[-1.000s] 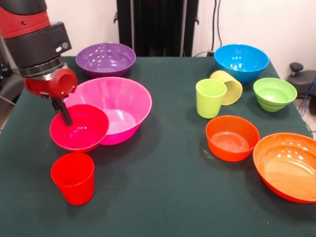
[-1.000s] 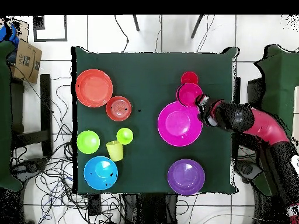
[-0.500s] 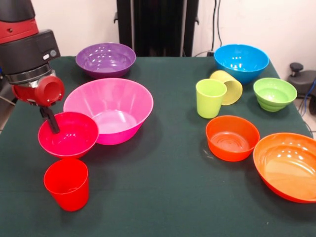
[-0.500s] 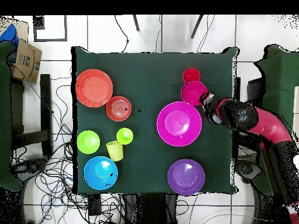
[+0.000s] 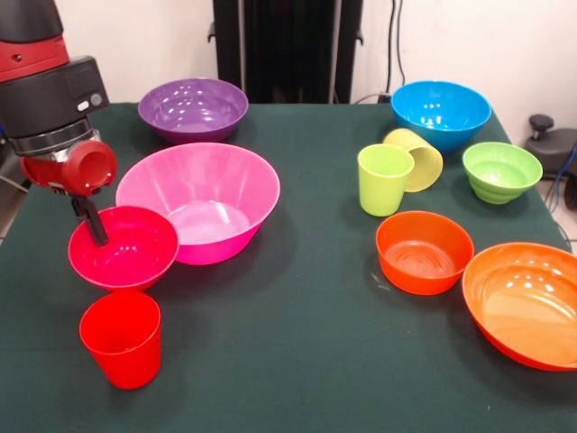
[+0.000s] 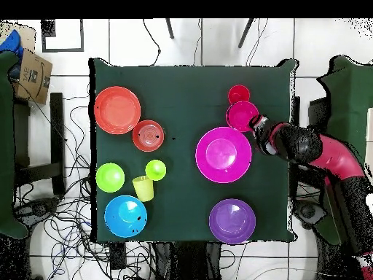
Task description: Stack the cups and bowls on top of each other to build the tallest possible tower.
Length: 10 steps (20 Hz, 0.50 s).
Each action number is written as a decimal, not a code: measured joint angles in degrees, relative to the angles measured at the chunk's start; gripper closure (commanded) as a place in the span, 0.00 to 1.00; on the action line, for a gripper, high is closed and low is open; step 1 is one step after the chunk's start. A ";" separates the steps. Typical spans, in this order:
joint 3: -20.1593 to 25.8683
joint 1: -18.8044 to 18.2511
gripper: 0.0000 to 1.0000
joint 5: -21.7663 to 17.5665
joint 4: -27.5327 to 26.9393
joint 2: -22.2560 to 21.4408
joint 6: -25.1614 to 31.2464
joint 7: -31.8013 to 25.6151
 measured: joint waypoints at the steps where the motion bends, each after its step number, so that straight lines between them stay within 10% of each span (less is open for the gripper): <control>1: 0.01 -0.02 1.00 -0.02 0.04 -0.19 0.00 0.00; 10: 0.23 -1.15 1.00 -0.01 1.93 -4.34 0.00 0.00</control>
